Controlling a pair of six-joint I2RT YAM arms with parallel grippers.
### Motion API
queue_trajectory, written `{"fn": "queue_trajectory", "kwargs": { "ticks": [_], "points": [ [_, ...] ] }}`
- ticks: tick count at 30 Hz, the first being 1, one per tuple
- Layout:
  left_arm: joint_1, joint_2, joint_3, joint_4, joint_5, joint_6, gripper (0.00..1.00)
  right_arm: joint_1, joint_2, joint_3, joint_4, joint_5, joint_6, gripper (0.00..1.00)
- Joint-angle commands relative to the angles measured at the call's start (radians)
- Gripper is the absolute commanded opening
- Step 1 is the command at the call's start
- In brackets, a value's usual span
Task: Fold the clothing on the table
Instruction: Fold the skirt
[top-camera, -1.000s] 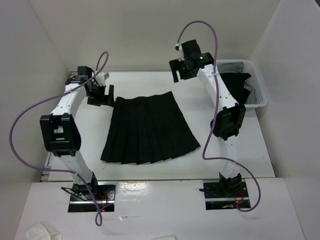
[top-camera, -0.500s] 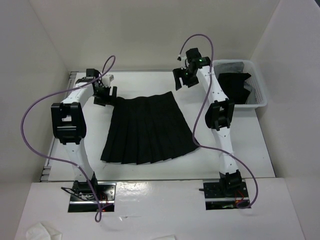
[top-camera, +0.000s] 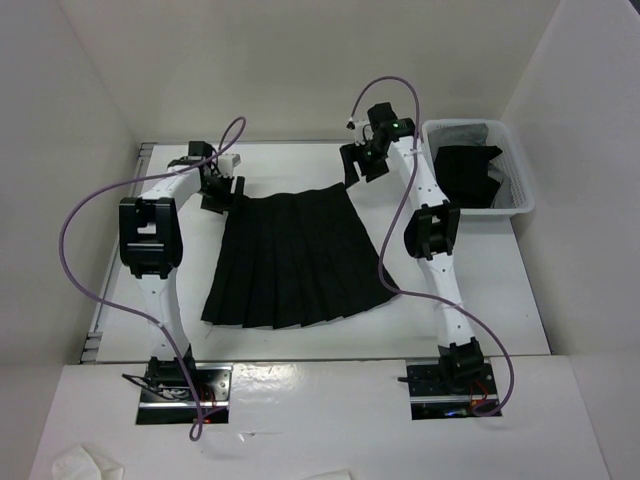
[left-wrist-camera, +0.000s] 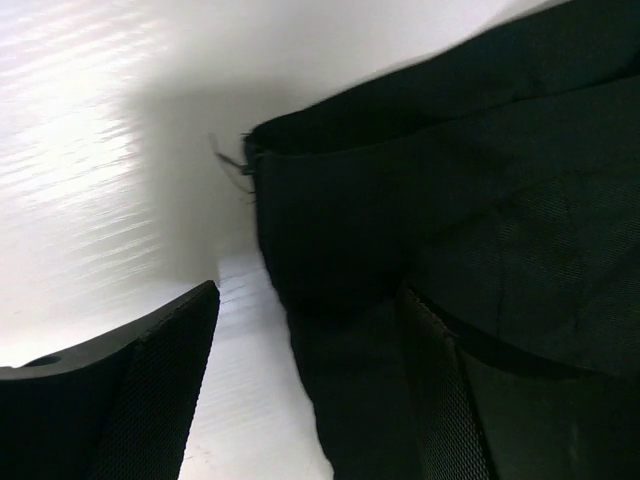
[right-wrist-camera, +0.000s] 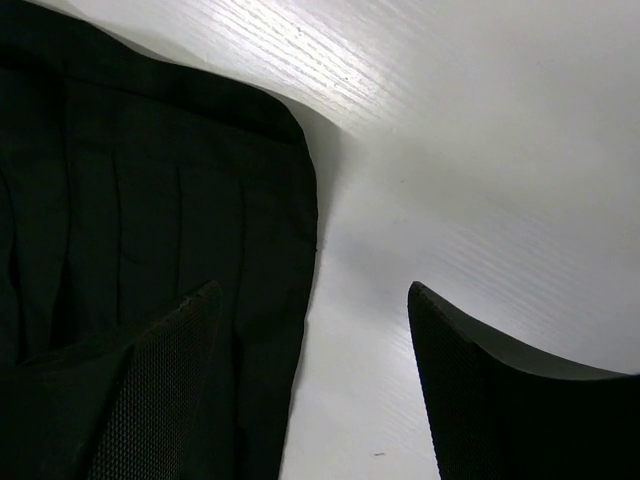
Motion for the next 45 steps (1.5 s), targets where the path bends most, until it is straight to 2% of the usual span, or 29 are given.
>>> {"fn": "queue_trajectory", "kwargs": {
  "ticks": [1,10,20,32,36,39,45],
  "points": [
    [-0.020,0.012,0.047,-0.011,0.022,-0.002,0.78,0.009,0.038,0.057,-0.044,-0.047,-0.026,0.79],
    [-0.020,0.022,0.094,-0.029,0.053,0.007,0.75,0.070,0.127,0.135,-0.033,-0.047,-0.035,0.78],
    [-0.038,0.022,0.085,-0.039,0.053,0.016,0.72,0.071,0.232,0.252,-0.024,-0.093,-0.035,0.77],
    [-0.038,0.050,0.103,-0.039,0.062,0.034,0.67,0.040,0.287,0.310,0.007,-0.066,-0.035,0.75],
    [-0.038,0.059,0.113,-0.039,0.062,0.034,0.65,0.031,0.287,0.319,0.017,-0.055,-0.035,0.67],
    [-0.038,0.068,0.123,-0.039,0.062,0.043,0.62,0.031,0.296,0.319,0.017,-0.066,-0.044,0.56],
    [-0.038,0.078,0.162,-0.039,0.071,0.053,0.56,0.031,0.305,0.319,0.027,-0.076,-0.053,0.49]
  ]
}}
